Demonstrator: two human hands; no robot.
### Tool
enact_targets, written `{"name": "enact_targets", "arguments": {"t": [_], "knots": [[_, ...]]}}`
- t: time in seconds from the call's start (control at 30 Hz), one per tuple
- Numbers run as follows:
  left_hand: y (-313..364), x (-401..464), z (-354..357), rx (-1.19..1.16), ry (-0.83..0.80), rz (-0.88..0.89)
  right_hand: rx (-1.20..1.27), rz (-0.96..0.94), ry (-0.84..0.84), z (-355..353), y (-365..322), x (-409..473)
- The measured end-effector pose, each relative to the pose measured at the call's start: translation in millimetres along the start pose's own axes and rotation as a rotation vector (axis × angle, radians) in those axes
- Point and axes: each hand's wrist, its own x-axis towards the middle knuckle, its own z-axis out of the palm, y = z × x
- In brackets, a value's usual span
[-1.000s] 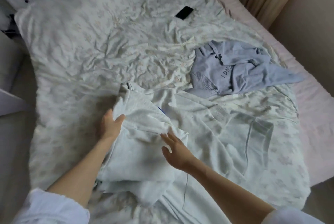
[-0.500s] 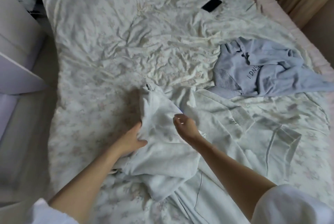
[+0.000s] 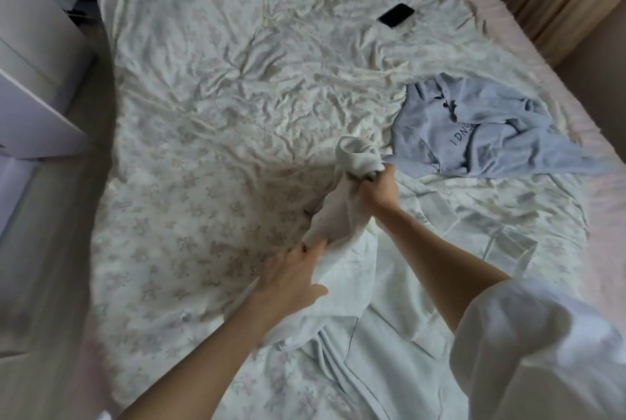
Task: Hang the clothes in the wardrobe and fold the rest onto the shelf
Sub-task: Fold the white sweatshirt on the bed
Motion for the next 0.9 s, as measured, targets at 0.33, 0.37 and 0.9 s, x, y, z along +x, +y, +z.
{"name": "enact_targets", "arguments": {"t": [0.33, 0.37, 0.9], "knots": [[117, -26, 26, 0.283, -0.036, 0.271, 0.15, 0.131, 0.277, -121, 90, -21], [132, -29, 33, 0.281, -0.027, 0.303, 0.141, 0.144, 0.288, -135, 100, -22], [192, -57, 160, 0.115, -0.07, 0.275, 0.05, 0.589, 0.331, -233, 246, -59]]}}
